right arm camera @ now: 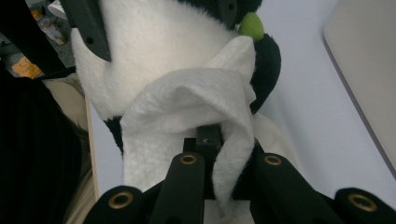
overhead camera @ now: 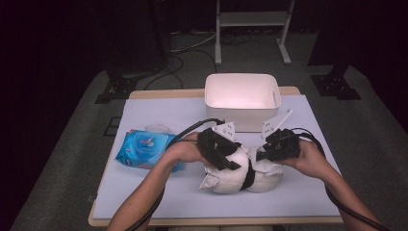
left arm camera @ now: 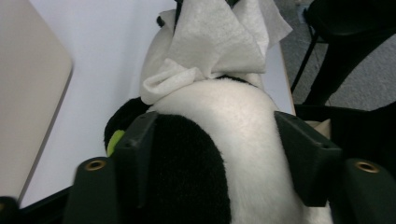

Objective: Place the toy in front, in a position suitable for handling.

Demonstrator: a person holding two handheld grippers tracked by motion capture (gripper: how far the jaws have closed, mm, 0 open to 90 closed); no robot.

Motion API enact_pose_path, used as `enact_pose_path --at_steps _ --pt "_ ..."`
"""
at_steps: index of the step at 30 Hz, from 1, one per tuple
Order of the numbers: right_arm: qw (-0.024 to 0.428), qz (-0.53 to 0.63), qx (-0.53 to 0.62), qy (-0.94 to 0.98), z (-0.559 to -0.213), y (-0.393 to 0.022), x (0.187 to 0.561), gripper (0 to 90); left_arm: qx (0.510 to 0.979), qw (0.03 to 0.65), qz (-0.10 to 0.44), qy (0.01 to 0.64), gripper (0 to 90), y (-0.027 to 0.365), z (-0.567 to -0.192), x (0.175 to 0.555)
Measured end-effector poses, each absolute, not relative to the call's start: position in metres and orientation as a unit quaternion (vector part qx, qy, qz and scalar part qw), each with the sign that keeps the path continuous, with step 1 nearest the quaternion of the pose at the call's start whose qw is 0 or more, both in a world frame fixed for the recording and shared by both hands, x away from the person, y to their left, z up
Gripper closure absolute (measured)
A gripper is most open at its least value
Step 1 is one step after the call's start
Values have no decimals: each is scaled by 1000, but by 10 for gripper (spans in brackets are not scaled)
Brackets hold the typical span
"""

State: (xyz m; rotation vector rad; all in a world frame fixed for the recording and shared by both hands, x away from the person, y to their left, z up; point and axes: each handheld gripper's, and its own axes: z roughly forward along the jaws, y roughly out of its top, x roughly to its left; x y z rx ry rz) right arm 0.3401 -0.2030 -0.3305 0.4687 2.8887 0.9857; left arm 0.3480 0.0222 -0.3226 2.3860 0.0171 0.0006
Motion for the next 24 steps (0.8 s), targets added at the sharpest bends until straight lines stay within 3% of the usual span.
enact_pose_path --at_steps 6,24 --pt "30 323 161 932 -333 -210 341 851 924 381 12 28 196 23 -319 347" --pt "25 332 171 927 -334 -225 335 851 914 402 21 41 181 41 -307 343"
